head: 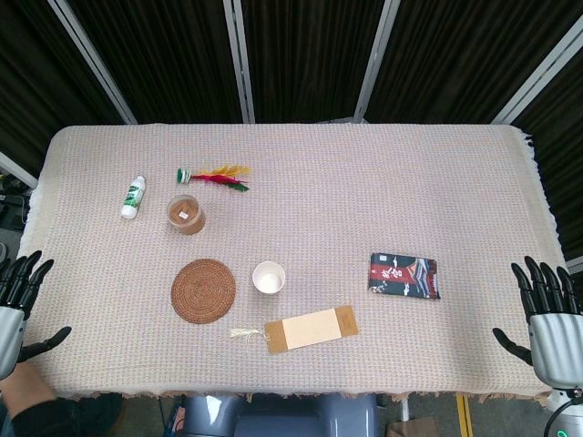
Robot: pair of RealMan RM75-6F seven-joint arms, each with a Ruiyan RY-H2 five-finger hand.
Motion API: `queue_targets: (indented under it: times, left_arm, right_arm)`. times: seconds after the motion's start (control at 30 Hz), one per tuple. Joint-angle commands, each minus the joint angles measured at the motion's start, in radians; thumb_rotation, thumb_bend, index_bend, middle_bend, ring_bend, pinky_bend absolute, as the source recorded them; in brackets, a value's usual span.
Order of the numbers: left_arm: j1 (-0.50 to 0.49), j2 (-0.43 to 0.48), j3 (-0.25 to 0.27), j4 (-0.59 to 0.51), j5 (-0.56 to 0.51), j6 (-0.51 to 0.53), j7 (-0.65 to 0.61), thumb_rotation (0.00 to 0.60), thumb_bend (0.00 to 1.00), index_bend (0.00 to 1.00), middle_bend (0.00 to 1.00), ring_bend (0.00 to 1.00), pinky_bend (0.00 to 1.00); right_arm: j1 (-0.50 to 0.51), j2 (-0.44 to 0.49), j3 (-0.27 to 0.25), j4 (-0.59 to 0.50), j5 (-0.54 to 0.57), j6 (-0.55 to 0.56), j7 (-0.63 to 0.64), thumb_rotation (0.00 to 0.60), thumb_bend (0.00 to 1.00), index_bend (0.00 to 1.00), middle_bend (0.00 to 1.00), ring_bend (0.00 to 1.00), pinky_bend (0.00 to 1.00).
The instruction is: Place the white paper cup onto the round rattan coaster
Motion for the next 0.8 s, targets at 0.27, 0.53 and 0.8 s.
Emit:
queue_targets:
  times: [0.27, 0.53, 0.8]
  left_arm:
    - [-0.004, -0.002, 0.004, -0.001, 0.004, -0.01, 0.002, 0.6, 0.0, 0.0, 0.0, 0.0, 0.0]
    - [-0.162, -0.026, -0.045, -0.073, -0.005, -0.237, 0.078, 0.6, 0.0, 0.0, 0.0, 0.0, 0.0]
    - [-0.433, -0.163, -0.184, -0.137, -0.151, -0.578, 0.262, 0.6, 0.0, 0.0, 0.0, 0.0, 0.01]
  right_arm:
    - [0.001, 0.006, -0.001, -0.002, 0.004, -0.009, 0.009, 0.6, 0.0, 0.0, 0.0, 0.0, 0.0]
    - [0.014, 0.014, 0.007, -0.008, 0.01, -0.027, 0.033, 0.6, 0.0, 0.0, 0.0, 0.0, 0.0]
    - [0.029, 0.019, 0.031, -0.006, 0.061, -0.056, 0.039, 0.6, 0.0, 0.0, 0.0, 0.0, 0.0]
